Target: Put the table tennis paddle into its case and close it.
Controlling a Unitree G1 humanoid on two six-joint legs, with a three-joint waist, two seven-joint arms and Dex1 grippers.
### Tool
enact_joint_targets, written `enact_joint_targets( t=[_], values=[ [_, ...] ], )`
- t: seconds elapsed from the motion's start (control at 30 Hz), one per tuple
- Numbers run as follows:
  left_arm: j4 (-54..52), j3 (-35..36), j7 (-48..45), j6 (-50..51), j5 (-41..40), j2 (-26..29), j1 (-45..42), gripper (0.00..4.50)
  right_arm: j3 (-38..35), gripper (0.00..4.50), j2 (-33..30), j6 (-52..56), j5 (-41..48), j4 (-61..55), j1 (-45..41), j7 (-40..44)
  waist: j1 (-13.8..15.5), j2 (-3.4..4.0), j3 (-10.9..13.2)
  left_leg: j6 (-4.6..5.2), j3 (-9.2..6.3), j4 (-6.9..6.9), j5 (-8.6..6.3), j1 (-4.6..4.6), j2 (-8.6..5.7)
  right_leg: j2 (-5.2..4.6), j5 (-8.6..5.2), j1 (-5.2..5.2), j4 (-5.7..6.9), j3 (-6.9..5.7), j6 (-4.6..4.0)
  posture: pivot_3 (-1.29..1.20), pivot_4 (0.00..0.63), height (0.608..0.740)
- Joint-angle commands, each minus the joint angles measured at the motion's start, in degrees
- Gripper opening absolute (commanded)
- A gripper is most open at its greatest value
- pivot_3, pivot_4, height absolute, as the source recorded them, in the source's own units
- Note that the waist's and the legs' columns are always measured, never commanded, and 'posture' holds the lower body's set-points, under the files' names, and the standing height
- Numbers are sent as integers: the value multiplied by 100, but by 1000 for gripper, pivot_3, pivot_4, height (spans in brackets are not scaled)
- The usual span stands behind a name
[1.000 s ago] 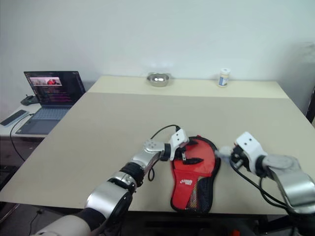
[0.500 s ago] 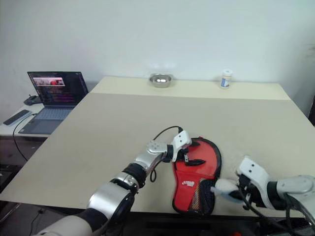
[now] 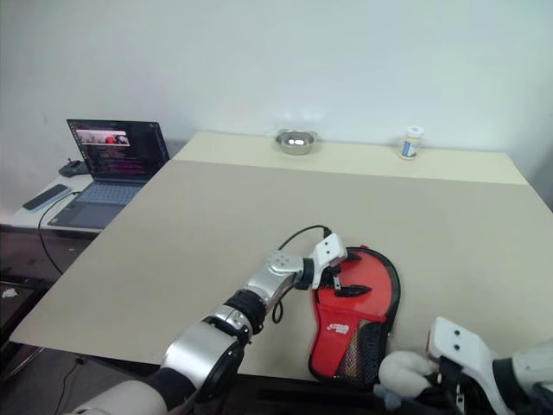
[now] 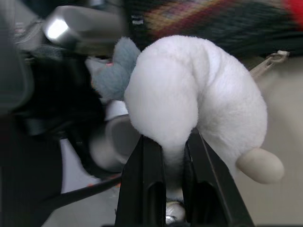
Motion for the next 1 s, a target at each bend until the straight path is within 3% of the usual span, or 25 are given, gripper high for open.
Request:
enact_joint_targets(
  t=[0.03,0.33,0.5,0.77,0.83,0.93,1.0],
  values=[
    [507,-214,190,168,365,79,290,4500,-43,61,3,118,603,-373,54,219,-25,-4,3,0,-1,2,0,2,0,-1,0,3,0,-1,1,0,150,740],
    [519,-199,324,161,365,99,302,4500,-54,50,-44,234,1159,-685,136,-4,-45,-7,4,-1,-10,4,0,35,5,-10,1,36,1,-11,2,0,150,740],
    [508,-199,316,143,358,88,300,4500,157,49,-80,520,1209,-199,-478,-509,-58,-8,4,-1,-9,4,0,36,5,-13,1,37,1,-11,3,0,150,740],
    [483,-156,387,131,321,42,212,4500,-82,2754,-287,511,1463,688,-984,-246,-60,-9,6,-1,-10,4,0,34,5,-16,1,36,0,-16,3,0,150,740],
    [453,-143,403,129,295,-2,179,4500,164,3448,-422,116,1019,1437,-1409,-216,-63,-12,9,-1,-7,5,0,35,5,-19,1,35,0,-15,3,0,150,740],
    [388,-112,445,106,251,-47,134,4500,480,3448,-484,-408,597,2251,-2106,-173,-73,-5,18,-1,0,8,0,35,5,-25,-12,24,-1,-13,-20,0,150,740],
    [305,-2,389,205,118,-68,57,4500,776,3448,-113,-910,393,2667,-2765,-295,-74,-4,20,-1,2,5,0,32,4,-30,-12,10,-1,-17,-21,0,150,740]
  ],
)
